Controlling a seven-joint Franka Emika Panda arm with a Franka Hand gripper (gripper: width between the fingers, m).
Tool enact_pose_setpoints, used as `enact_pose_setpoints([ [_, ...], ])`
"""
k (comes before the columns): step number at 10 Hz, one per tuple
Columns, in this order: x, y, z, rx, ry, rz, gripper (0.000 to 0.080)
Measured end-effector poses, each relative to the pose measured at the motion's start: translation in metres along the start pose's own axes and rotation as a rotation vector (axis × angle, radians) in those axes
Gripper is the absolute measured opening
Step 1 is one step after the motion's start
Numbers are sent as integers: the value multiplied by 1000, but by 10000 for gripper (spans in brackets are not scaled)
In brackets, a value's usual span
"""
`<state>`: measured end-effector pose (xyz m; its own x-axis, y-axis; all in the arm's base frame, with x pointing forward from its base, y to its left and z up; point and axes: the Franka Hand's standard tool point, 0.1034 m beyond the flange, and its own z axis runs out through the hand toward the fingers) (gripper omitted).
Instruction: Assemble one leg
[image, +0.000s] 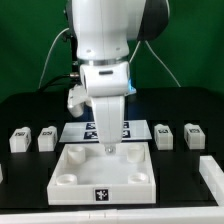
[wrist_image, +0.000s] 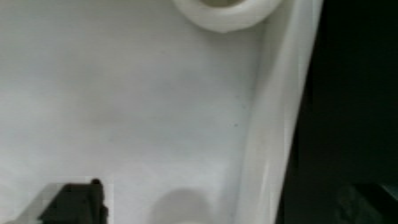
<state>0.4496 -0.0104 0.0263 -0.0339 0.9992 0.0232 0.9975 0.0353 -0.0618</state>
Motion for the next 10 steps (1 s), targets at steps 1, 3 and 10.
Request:
enact_pose_setpoints([
  [1,-2,-5,10,9,4,12,650],
  [3,-5,-9,18,24,6,27,650],
  [10,-5,-9,18,23,6,57,91],
])
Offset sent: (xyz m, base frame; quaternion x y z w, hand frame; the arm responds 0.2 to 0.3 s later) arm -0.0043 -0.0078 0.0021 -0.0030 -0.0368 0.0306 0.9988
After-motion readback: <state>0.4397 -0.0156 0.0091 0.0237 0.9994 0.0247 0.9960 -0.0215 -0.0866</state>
